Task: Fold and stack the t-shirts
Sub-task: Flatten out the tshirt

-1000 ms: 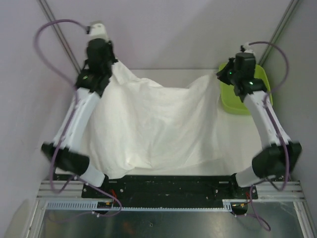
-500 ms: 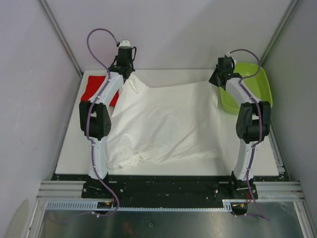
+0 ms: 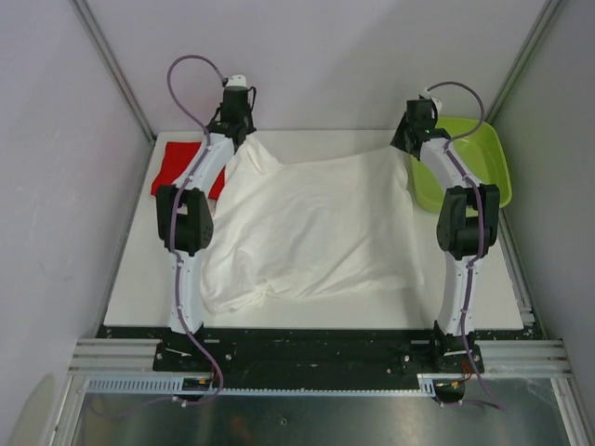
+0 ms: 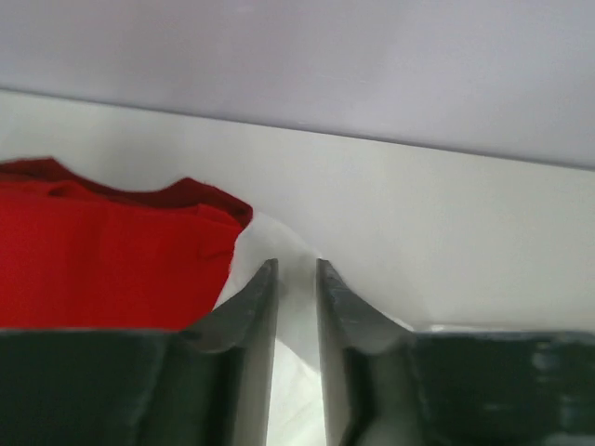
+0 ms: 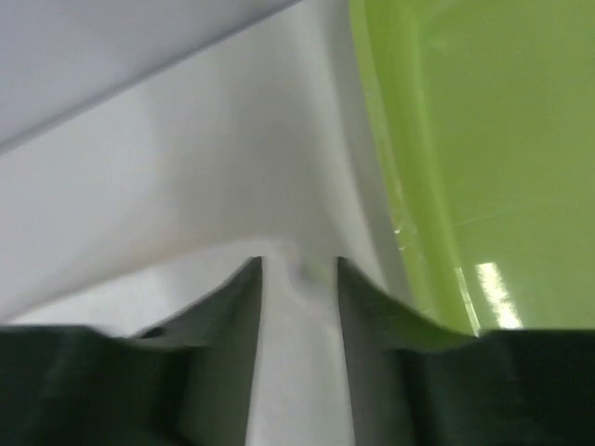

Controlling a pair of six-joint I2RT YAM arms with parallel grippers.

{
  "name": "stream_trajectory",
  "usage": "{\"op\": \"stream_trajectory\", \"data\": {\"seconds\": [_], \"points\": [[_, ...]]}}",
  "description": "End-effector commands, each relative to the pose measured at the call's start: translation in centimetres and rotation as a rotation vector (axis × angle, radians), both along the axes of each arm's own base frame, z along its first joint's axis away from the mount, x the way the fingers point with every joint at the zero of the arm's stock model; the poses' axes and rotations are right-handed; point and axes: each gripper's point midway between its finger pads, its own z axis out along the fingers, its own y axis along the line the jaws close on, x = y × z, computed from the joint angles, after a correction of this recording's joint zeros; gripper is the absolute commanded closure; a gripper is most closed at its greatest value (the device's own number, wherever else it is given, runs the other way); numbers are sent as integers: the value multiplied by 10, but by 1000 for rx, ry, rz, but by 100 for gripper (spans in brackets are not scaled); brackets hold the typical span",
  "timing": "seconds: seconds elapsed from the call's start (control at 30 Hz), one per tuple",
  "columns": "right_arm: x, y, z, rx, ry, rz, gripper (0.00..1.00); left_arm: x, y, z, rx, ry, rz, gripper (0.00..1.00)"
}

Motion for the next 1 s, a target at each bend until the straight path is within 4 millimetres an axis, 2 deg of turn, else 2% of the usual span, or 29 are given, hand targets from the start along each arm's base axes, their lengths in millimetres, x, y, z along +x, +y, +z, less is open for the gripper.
{"op": "stream_trajectory", "data": {"seconds": [0.0,0.03,0.1,0.17,0.23,0.33,0.43,0.6,0.77,0.87,0.97], "points": [[7,-11,21,-57,-27,-14,41,16,-6,44,-64,-114,-51,54],[6,-11,27,-58,-27,-14,32,15,-7,49,-72,-121,-59,39],[3,-10,36,-58,-19,-13,24,10,-8,60,-92,-133,-70,19],[-4,-6,46,-48,-14,-6,21,0,-6,74,-110,-144,-62,9],[-16,3,54,-40,-7,14,21,-15,-2,78,-133,-132,-41,6],[-44,18,56,-13,20,39,24,-44,7,75,-180,-98,-8,12],[-78,32,48,43,47,69,29,-79,10,60,-226,-37,1,25],[-133,27,16,108,124,47,38,-146,7,16,-286,91,-14,43],[-165,23,6,118,160,34,42,-204,-3,-17,-309,183,-51,47],[-189,33,1,98,183,51,43,-235,-9,-38,-306,235,-51,47],[-219,45,-13,117,207,72,44,-262,0,-50,-312,258,5,48]]}}
